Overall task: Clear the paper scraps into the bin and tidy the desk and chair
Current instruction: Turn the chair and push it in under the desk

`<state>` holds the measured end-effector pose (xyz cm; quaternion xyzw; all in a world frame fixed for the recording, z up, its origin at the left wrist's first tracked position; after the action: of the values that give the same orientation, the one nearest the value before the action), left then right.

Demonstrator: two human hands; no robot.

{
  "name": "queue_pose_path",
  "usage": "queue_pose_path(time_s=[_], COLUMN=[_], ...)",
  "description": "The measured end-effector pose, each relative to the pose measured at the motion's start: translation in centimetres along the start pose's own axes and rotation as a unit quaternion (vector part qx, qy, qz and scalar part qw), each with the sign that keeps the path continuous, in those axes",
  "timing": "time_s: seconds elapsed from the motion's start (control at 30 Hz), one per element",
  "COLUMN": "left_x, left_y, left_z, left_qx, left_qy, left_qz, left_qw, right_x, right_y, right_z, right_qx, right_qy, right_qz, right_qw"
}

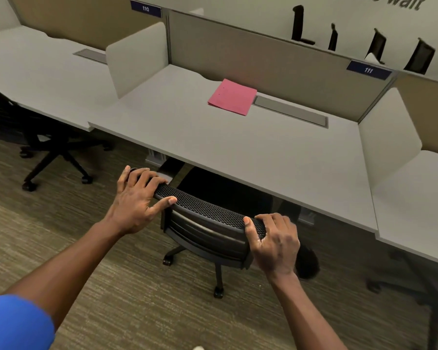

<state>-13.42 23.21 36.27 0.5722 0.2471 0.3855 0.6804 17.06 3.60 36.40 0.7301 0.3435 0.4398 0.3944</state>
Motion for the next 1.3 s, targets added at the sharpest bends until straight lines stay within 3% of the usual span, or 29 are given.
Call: queue_pose_path(time_s=[0.7,1.07,1.3], left_x=[12.7,17.7,18.0], left_y=[-0.7,-0.6,-0.8], left_z=[-0.8,-1.1,-0.2], left_qx=[-0.002,0.058,0.064], left_qy=[-0.027,-0.107,-0.111], left_qz=[0.021,0.010,0.032], left_qw=[0.999,0.993,0.991], right_x=[10.8,14.1,15.3], right_y=[-3.1,-3.8,-3.6], right_z=[2.8,5.7,6.8], right_qx=[-0.036,-0.092,-0.097], right_qy=[-0.008,-0.024,-0.017], right_qz=[0.056,0.038,0.022], right_qw=[0.998,0.995,0.995])
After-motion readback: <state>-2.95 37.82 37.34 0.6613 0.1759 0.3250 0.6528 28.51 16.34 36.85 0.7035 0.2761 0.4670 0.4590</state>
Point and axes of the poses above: each hand's wrist, its own x-axis towards the middle knuckle, its own y-axis out of the back of the hand, z = x × y, the point moved 7 cm from there along x, towards the middle knuckle, and after that the axes turned 7 degrees about -z, right-handed, at the moved point
